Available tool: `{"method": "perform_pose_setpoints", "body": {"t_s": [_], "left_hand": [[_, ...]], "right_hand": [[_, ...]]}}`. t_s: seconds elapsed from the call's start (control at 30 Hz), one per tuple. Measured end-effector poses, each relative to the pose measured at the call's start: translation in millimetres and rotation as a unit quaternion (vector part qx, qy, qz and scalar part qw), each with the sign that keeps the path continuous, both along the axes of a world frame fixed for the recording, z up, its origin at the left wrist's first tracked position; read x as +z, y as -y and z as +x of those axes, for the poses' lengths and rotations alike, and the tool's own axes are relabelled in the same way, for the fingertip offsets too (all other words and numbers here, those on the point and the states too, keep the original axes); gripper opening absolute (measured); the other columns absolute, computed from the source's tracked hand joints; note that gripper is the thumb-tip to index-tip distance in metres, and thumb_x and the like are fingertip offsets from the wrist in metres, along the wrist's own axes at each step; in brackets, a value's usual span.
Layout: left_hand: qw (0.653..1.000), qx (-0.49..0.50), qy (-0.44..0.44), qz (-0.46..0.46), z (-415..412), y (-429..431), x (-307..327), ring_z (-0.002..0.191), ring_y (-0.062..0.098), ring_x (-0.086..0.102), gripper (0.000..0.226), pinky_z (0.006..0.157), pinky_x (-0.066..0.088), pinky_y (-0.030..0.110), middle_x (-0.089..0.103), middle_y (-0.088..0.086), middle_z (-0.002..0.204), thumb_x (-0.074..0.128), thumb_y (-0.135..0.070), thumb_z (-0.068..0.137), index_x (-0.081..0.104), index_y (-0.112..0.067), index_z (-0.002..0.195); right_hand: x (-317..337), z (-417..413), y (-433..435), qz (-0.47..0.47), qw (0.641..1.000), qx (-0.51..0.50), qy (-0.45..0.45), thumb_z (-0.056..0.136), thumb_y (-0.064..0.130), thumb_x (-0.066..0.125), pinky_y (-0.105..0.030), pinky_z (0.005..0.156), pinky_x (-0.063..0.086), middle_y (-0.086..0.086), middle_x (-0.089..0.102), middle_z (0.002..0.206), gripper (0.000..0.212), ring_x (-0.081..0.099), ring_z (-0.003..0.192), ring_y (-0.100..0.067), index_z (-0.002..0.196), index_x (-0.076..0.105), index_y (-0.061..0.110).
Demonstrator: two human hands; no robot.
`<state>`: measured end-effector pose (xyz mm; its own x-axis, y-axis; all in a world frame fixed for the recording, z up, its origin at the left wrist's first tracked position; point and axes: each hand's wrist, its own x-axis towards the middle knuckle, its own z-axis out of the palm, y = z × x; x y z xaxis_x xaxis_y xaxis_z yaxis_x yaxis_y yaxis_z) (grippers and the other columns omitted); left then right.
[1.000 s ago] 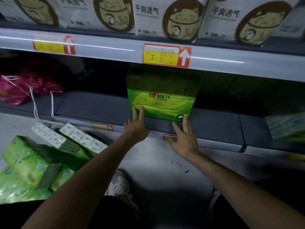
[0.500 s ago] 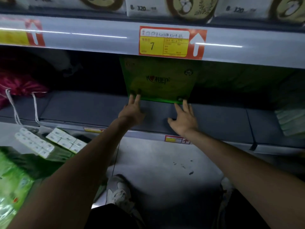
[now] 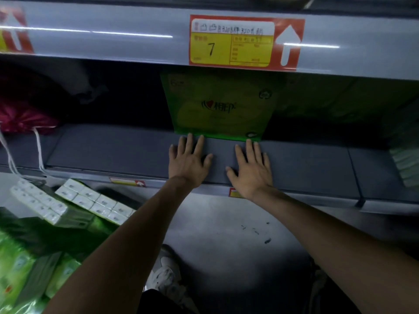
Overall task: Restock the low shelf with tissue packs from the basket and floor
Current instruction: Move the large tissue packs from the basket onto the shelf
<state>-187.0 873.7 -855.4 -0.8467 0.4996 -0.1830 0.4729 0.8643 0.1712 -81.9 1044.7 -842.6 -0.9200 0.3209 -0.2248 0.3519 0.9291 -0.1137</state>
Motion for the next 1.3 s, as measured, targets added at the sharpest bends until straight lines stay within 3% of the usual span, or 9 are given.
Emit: {"method": "perform_pose_setpoints", "body": {"t_s": [0.2,0.4,0.57,0.77,0.93,1.03,1.13,1.2,1.3], "left_hand": [[0.999,0.035,0.002,-0.013,-1.3,-8.8,-13.6,0.159,0.03,-0.015,0.077,0.126,-0.006,0.059,-0.013,0.001,0.173,0.011,-0.068,0.101,-0.008,-0.03,0.165],[0.999,0.024,0.021,-0.026,-10.0,-9.5,-0.4,0.16,0.032,-0.006,0.083,0.125,0.006,0.06,-0.003,0.003,0.174,0.029,-0.07,0.098,0.004,-0.028,0.166],[0.997,0.001,0.059,-0.043,-4.4,-7.0,14.1,0.159,0.035,-0.002,0.083,0.124,0.013,0.059,-0.003,0.007,0.174,0.041,-0.061,0.1,0.005,-0.024,0.165],[0.997,-0.011,0.068,-0.037,36.3,14.0,17.9,0.16,0.032,-0.003,0.072,0.127,0.009,0.054,-0.004,0.006,0.174,0.029,-0.059,0.106,0.005,-0.025,0.165],[0.995,-0.021,0.061,-0.077,95.8,27.7,29.8,0.16,0.033,0.001,0.073,0.128,0.01,0.053,0.0,0.01,0.174,0.017,-0.062,0.105,0.006,-0.022,0.165],[0.99,-0.029,0.065,-0.125,131.1,35.6,41.2,0.16,0.033,-0.007,0.082,0.129,0.005,0.051,-0.01,0.012,0.173,0.018,-0.066,0.103,-0.005,-0.019,0.165],[0.985,-0.027,0.121,-0.122,146.7,38.7,61.0,0.159,0.036,0.008,0.074,0.125,0.018,0.052,-0.008,0.012,0.173,0.024,-0.063,0.105,0.006,-0.025,0.166],[0.979,-0.024,0.171,-0.104,155.5,39.1,78.5,0.154,0.035,0.027,0.068,0.121,0.03,0.051,0.001,0.011,0.174,0.032,-0.056,0.108,0.01,-0.027,0.166],[0.982,-0.031,0.161,-0.098,169.9,30.5,107.7,0.152,0.034,0.031,0.071,0.121,0.032,0.05,0.011,0.012,0.173,0.043,-0.048,0.107,0.01,-0.027,0.165]], "right_hand": [[-15.9,-17.3,-2.8,-0.001,0.999,-0.033,-0.02,0.097,0.07,0.022,-0.05,0.127,-0.002,-0.005,-0.004,0.173,0.083,-0.008,0.159,-0.026,0.165,0.003,0.027],[-17.4,-16.9,-7.0,0.002,1.0,-0.018,-0.014,0.097,0.071,0.021,-0.05,0.127,-0.001,-0.006,-0.004,0.173,0.082,-0.008,0.159,-0.027,0.165,0.002,0.028],[7.3,-3.5,-7.7,-0.019,0.998,0.008,0.051,0.103,0.055,0.035,-0.05,0.127,0.008,-0.009,-0.003,0.173,0.075,-0.003,0.158,-0.031,0.165,0.006,0.024],[25.7,26.5,5.3,-0.071,0.993,-0.006,0.092,0.106,0.045,0.039,-0.047,0.125,0.017,-0.006,0.0,0.172,0.067,0.0,0.158,-0.032,0.163,0.014,0.021],[35.5,61.6,12.3,-0.047,0.995,0.014,0.092,0.101,0.05,0.045,-0.045,0.119,0.027,-0.008,0.026,0.162,0.064,0.027,0.147,-0.034,0.157,0.028,0.025],[45.3,98.0,15.9,0.013,0.993,0.064,0.102,0.095,0.053,0.049,-0.052,0.123,0.014,-0.008,0.028,0.161,0.073,0.022,0.149,-0.035,0.159,0.023,0.03],[62.1,127.8,6.7,0.029,0.99,0.086,0.111,0.095,0.049,0.051,-0.056,0.125,0.0,-0.011,0.018,0.166,0.079,0.011,0.155,-0.036,0.162,0.015,0.03],[76.6,147.4,-5.9,0.03,0.991,0.085,0.095,0.096,0.043,0.052,-0.055,0.126,0.001,-0.012,0.02,0.167,0.08,0.013,0.155,-0.035,0.163,0.01,0.029],[105.6,177.3,-28.0,0.01,0.994,0.072,0.077,0.097,0.036,0.051,-0.051,0.126,0.009,-0.008,0.031,0.162,0.078,0.024,0.151,-0.031,0.163,0.01,0.031]]}}
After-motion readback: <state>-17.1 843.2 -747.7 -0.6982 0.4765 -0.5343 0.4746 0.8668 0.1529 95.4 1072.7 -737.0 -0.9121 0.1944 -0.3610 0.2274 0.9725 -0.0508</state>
